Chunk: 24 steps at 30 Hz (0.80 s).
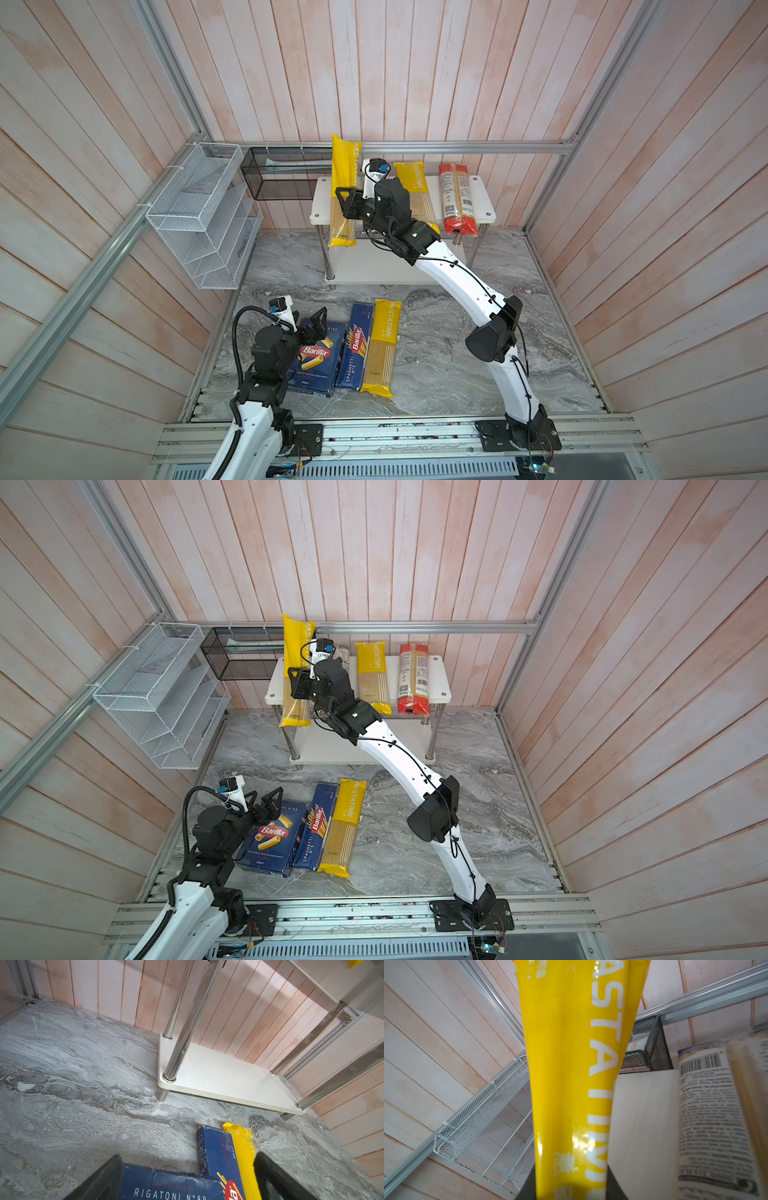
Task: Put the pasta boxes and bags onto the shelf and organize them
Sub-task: 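Lower the yellow bag onto the shelf top beside the clear spaghetti bag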
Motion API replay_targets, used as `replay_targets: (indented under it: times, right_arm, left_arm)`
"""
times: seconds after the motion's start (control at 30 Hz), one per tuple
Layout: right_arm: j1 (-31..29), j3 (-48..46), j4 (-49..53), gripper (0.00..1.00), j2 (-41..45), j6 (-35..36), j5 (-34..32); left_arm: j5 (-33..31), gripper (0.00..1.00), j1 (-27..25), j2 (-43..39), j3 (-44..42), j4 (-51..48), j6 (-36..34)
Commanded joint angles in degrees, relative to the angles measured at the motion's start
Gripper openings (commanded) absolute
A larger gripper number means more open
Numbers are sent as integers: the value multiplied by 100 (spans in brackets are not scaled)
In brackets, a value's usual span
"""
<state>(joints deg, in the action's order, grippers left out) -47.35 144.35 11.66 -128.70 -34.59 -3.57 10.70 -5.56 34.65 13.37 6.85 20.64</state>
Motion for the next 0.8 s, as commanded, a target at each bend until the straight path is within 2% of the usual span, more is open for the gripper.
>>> replay_targets:
  times: [0.0, 0.37, 0.53, 0.77]
  right_arm:
    - [95, 353, -924, 23, -23, -162, 107]
    - [147, 357, -1014, 29, -94, -268, 58]
    - [165, 354, -1020, 44, -110, -307, -3]
    - [178, 357, -1054, 46, -144, -338, -133]
  left_arm:
    - [73, 100, 33, -19, -71, 77, 13]
    - [85, 100, 31, 7, -71, 88, 2]
    - [88, 100, 31, -8, -63, 80, 1]
    - [90, 100, 36, -5, -66, 83, 2]
